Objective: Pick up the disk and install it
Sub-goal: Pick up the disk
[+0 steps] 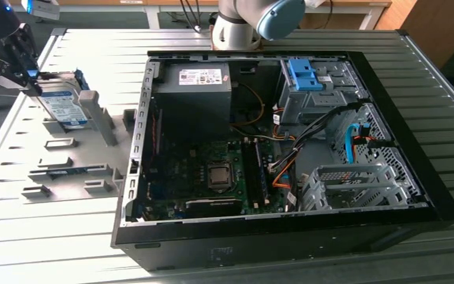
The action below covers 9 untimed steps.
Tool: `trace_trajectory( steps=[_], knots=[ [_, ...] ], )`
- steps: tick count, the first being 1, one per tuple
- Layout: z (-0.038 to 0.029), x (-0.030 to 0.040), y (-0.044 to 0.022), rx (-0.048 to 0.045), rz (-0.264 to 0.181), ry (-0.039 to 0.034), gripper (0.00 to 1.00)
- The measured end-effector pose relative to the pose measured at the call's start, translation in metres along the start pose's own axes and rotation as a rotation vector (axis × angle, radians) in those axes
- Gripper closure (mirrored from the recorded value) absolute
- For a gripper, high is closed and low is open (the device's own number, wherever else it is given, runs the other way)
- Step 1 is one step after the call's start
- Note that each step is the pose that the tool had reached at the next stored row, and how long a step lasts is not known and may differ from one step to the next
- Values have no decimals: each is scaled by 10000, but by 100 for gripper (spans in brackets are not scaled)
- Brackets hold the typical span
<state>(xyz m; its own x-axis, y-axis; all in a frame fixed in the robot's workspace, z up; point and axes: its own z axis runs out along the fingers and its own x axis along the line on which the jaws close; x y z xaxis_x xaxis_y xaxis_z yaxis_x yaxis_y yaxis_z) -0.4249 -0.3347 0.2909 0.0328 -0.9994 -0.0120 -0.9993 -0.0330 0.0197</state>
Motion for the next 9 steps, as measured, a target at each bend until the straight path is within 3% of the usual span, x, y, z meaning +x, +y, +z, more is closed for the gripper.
trace_trajectory(
  steps=[9],
  knots=[
    [-26, 0, 1, 0, 0, 2, 64]
  ],
)
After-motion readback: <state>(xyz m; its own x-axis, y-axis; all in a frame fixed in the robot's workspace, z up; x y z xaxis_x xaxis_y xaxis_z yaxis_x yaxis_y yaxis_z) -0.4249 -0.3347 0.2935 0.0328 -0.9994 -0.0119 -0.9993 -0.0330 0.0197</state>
